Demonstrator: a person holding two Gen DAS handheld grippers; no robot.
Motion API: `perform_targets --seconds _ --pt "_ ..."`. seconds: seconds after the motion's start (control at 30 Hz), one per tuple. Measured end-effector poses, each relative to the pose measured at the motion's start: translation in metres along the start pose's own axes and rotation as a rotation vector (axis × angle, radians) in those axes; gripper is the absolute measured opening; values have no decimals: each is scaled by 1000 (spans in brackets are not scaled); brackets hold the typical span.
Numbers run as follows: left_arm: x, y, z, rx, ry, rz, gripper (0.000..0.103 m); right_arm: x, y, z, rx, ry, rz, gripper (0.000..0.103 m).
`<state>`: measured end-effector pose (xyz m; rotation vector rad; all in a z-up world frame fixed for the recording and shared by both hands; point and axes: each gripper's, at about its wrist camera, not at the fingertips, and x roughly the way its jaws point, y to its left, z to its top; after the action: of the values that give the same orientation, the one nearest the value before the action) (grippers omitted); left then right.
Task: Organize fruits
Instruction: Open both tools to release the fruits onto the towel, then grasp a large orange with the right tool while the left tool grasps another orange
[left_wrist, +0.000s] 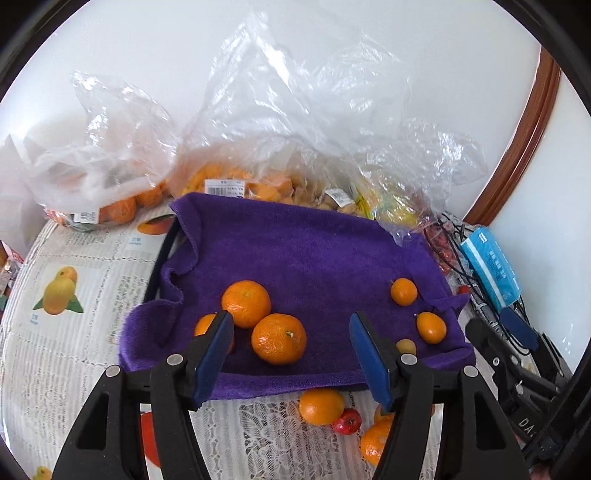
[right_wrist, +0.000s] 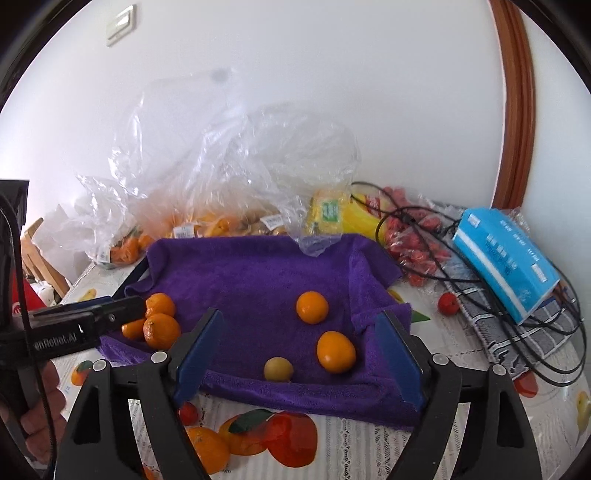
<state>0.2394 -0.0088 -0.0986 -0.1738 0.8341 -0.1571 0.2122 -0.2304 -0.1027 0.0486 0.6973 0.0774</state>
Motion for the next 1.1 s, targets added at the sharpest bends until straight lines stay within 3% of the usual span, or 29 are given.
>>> perform_targets --seconds 0.33,0.43,0.6,0.97,1.1 --pt "-22 21 -26 5 1 38 64 -28 1 -37 31 69 -9 83" --pt "-23 27 -37 46 21 61 64 -27 5 -48 61 121 57 73" --pt "-23 36 -48 72 32 92 64 -17 30 -70 37 181 94 66" --pt "-34 53 -48 2 27 0 70 10 65 -84 -36 249 84 60" --pt "-35 54 -48 -3 27 -7 70 21 65 -86 -30 284 124 44"
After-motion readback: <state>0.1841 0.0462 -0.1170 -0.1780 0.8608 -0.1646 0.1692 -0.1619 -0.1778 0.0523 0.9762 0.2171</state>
